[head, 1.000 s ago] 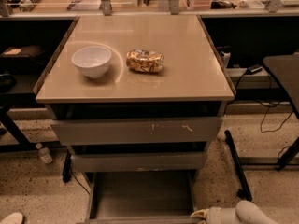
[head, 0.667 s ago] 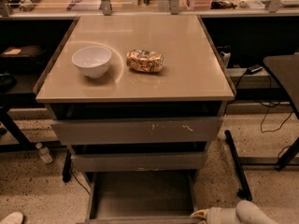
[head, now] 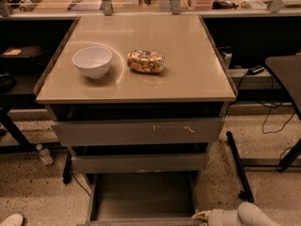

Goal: Open bottom drawer

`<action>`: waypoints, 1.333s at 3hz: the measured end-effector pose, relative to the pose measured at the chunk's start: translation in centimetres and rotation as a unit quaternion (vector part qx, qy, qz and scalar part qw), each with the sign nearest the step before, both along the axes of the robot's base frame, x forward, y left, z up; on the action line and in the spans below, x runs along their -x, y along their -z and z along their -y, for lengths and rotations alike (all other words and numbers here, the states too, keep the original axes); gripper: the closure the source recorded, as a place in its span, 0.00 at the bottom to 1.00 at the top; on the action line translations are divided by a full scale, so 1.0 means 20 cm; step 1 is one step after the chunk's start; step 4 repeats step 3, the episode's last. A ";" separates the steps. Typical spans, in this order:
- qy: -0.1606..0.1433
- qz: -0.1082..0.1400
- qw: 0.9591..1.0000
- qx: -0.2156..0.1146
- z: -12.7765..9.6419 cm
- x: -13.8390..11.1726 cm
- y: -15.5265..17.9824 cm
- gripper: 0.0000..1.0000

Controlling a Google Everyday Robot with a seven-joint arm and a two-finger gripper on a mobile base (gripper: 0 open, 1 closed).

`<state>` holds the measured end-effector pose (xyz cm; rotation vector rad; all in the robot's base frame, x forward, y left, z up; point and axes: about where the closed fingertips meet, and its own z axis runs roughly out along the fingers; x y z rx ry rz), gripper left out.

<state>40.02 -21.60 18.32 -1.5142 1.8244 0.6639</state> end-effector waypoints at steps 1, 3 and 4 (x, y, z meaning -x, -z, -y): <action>0.000 0.000 1.000 0.000 0.00 0.00 0.00 0.12; 0.000 0.000 1.000 0.000 0.00 0.00 0.00 0.00; 0.000 0.000 1.000 0.000 0.00 0.00 0.00 0.00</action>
Offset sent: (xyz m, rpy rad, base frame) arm 0.0000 0.0000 0.0000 0.0000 0.0000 0.0000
